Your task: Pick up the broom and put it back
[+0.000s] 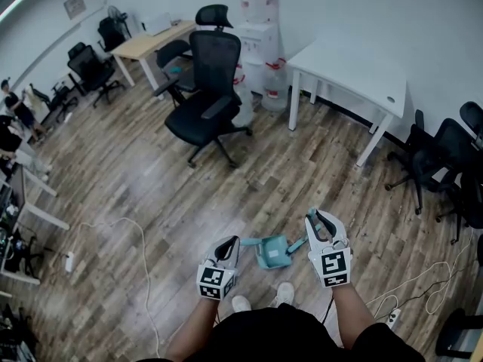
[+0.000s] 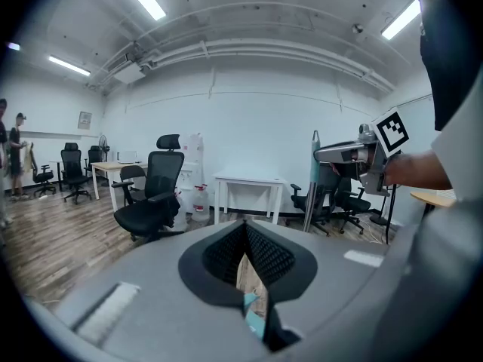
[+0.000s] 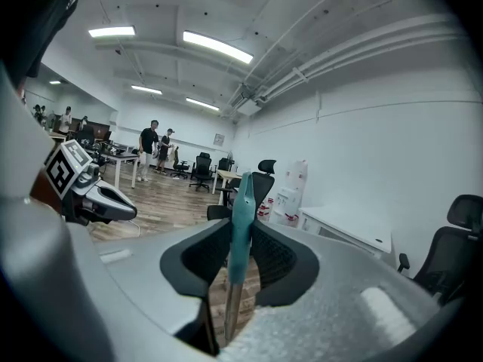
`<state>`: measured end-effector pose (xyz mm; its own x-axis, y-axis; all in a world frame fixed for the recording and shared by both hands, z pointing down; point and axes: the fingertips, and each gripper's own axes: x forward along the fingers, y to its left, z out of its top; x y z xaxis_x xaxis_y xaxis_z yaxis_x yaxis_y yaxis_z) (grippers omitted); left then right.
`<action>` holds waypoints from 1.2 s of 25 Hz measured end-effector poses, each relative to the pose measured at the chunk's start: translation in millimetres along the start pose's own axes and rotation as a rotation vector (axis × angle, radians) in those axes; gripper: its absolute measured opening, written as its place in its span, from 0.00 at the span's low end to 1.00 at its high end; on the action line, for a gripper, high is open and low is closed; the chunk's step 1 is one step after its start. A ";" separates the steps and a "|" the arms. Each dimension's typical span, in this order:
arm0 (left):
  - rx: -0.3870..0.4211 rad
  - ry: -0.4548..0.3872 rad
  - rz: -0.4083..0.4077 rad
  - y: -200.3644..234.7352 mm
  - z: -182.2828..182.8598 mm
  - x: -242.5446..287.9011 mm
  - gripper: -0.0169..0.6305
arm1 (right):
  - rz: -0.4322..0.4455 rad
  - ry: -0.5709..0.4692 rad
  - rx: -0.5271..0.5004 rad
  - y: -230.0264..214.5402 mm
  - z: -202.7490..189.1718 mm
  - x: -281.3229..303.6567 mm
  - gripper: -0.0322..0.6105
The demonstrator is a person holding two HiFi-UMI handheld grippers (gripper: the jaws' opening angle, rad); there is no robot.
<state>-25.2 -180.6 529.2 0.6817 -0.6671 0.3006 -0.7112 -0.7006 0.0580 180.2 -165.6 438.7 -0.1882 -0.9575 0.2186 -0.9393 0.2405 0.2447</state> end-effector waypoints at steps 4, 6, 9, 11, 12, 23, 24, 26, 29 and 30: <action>-0.012 0.022 0.009 -0.8 -10.2 -0.6 0.05 | 0.012 0.029 -0.004 4.4 -18.1 2.2 0.19; -0.018 0.036 0.014 -1.5 -16.5 -3.4 0.05 | 0.021 0.050 -0.015 9.2 -29.5 2.8 0.19; -0.023 0.057 0.027 -0.7 -25.6 -9.3 0.05 | 0.039 0.087 -0.030 15.6 -47.6 4.7 0.19; -0.022 0.061 0.042 2.3 -32.6 -11.3 0.05 | 0.053 0.107 -0.034 17.9 -58.6 6.9 0.19; -0.021 0.065 0.049 3.7 -36.4 -12.0 0.05 | 0.060 0.117 -0.037 19.1 -63.7 8.1 0.19; -0.043 0.138 0.065 -0.9 -73.0 -19.9 0.05 | 0.173 0.237 -0.143 48.0 -113.3 20.1 0.19; -0.046 0.142 0.066 -1.8 -76.1 -19.3 0.05 | 0.183 0.246 -0.148 49.7 -117.7 21.9 0.19; -0.049 0.153 0.068 -2.7 -82.1 -18.8 0.05 | 0.197 0.263 -0.151 52.8 -127.0 26.2 0.19; -0.054 0.172 0.068 -5.7 -90.4 -18.8 0.05 | 0.219 0.295 -0.158 58.4 -143.4 32.5 0.19; -0.056 0.179 0.065 -7.7 -93.6 -18.8 0.05 | 0.225 0.305 -0.159 60.3 -149.0 33.9 0.19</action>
<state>-48.6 -138.9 612.2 0.5963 -0.6508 0.4700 -0.7643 -0.6393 0.0845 159.9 -159.8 601.7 -0.2679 -0.7926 0.5478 -0.8237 0.4833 0.2964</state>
